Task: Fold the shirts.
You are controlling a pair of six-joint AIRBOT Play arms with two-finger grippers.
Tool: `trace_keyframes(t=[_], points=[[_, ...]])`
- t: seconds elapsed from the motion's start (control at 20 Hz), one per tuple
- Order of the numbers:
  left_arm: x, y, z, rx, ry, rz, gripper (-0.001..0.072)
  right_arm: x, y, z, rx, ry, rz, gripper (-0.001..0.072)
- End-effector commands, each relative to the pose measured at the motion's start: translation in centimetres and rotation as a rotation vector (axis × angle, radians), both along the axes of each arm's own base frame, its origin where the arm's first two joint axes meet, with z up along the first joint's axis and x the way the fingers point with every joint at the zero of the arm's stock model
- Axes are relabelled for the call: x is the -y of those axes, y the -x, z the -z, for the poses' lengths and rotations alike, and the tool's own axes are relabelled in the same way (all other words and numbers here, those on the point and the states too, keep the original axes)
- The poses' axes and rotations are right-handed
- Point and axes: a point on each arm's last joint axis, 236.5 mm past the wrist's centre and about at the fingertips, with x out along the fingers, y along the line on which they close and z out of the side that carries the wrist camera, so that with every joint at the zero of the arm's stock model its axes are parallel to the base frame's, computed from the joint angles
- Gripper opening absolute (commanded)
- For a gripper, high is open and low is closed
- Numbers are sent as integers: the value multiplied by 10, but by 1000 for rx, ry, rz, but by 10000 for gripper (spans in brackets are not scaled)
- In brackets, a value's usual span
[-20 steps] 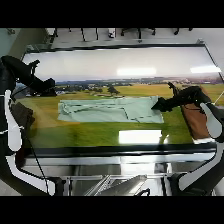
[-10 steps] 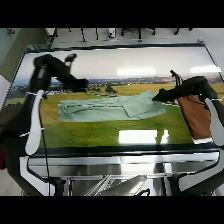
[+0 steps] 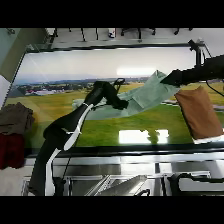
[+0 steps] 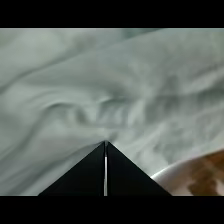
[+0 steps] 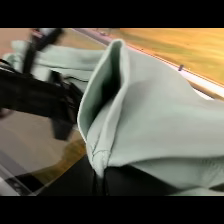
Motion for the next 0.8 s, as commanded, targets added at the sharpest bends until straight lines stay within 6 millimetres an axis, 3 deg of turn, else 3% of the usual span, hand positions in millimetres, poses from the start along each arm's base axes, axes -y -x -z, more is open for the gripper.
trace_keyframes(t=[0.0, 0.1, 0.2, 0.35, 0.4, 0.45, 0.55, 0.65, 0.75], points=[[53, 16, 14, -13, 122, -21, 20, -5, 14, -27, 16, -2, -15, 14], [57, 20, 18, -37, 144, -41, 20, -6, 20, -27, -2, -3, -31, 15], [61, 18, 9, -58, 180, -57, 20, -6, 21, -26, -9, -1, -35, 15], [65, 15, -34, -84, 258, -54, 21, -6, 22, -26, -24, -9, -22, 14], [55, 9, -55, -74, 271, -60, 20, -6, 22, -25, -27, -10, -21, 14], [39, 3, -79, -62, 280, -66, 20, -6, 22, -25, -27, -10, -20, 14], [-15, -9, -136, -18, 288, -59, 20, -7, 22, -26, -33, -14, -13, 15], [-87, -16, -206, 38, 297, -98, 20, -14, 23, -26, -38, -20, -24, 15], [-164, -18, -288, 189, 313, -188, 20, -37, 25, -29, -33, -33, -61, 14]])
